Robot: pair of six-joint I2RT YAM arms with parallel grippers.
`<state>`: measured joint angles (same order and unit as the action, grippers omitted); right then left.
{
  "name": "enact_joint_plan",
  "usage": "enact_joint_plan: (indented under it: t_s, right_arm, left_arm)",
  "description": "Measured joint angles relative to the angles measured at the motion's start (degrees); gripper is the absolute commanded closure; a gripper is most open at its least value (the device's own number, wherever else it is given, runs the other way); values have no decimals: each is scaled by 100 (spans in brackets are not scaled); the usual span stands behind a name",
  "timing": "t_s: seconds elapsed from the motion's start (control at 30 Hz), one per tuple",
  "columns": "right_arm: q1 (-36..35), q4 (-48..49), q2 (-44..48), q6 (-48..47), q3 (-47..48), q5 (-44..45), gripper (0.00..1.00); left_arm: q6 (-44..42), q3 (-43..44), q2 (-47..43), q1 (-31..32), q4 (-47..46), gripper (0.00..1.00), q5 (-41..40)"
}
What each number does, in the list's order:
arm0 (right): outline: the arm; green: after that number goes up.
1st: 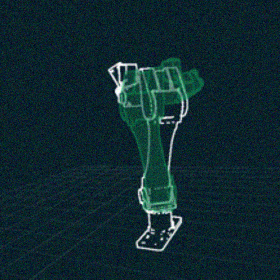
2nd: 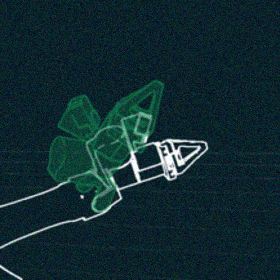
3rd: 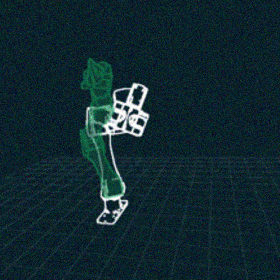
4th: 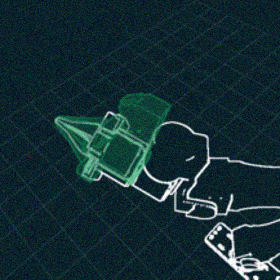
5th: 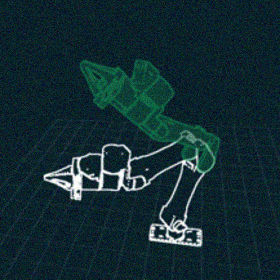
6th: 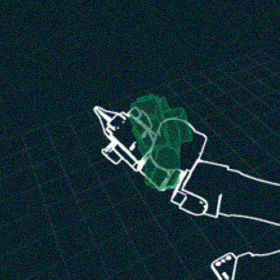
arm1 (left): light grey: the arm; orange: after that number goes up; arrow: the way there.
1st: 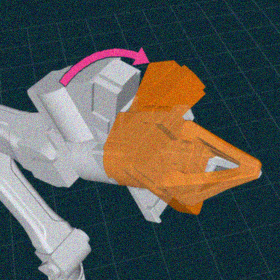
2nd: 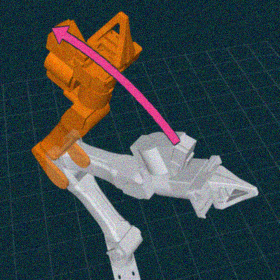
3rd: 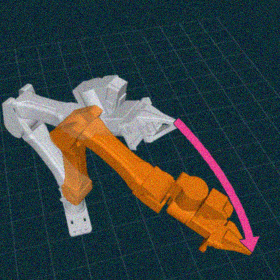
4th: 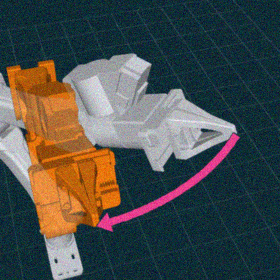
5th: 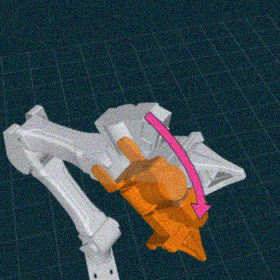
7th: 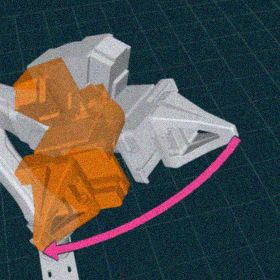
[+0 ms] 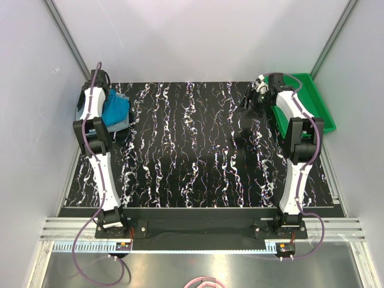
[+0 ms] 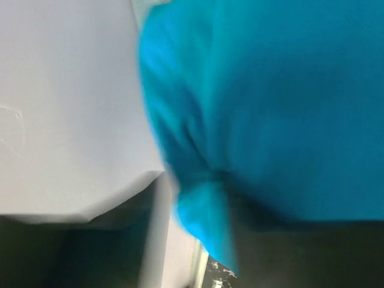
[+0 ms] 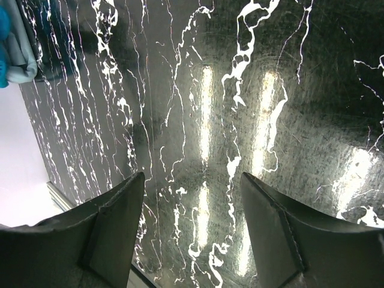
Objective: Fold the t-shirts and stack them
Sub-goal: Neatly place the folded tshirt to the corner
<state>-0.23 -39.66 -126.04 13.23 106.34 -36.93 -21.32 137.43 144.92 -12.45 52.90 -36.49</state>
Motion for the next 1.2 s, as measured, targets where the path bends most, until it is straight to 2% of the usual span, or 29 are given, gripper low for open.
enact_joint_plan:
  t_s: [0.07,0.1,0.2,0.33,0.47,0.6,0.7,0.77,0.93,1.2]
  right_arm:
    - [0,-2,24,-11,-24,13,26]
    - [0,-2,42,-20,-28,46,26]
    - [0,-2,109,-85,-31,164,23]
    - [0,-9,354,-247,-31,442,14]
    - [0,-11,758,-407,-31,992,0]
    - [0,24,1152,-505,-70,1759,0]
    - [0,96,1462,-483,-282,2269,0]
    - [0,125,1628,-435,-459,2505,0]
    - [0,173,1818,-214,-811,3060,0]
    - [0,236,1915,-103,-876,3558,0]
  left_arm:
    - [-20,-22,46,24,-74,7,-225]
    - [-24,-22,46,31,-90,4,-308]
    - [61,-22,-31,87,-144,1,-487]
    - [284,-24,-361,485,-122,1,-468]
    - [643,-61,-1113,1471,44,1,103]
    - [1064,-52,-1847,2850,66,1,898]
    - [1377,-15,-2022,3482,146,1,1547]
    - [1547,-15,-2022,3536,221,1,1954]
    - [1880,-15,-2015,3136,459,1,2824]
    - [2013,-20,-2028,2992,498,1,3049]
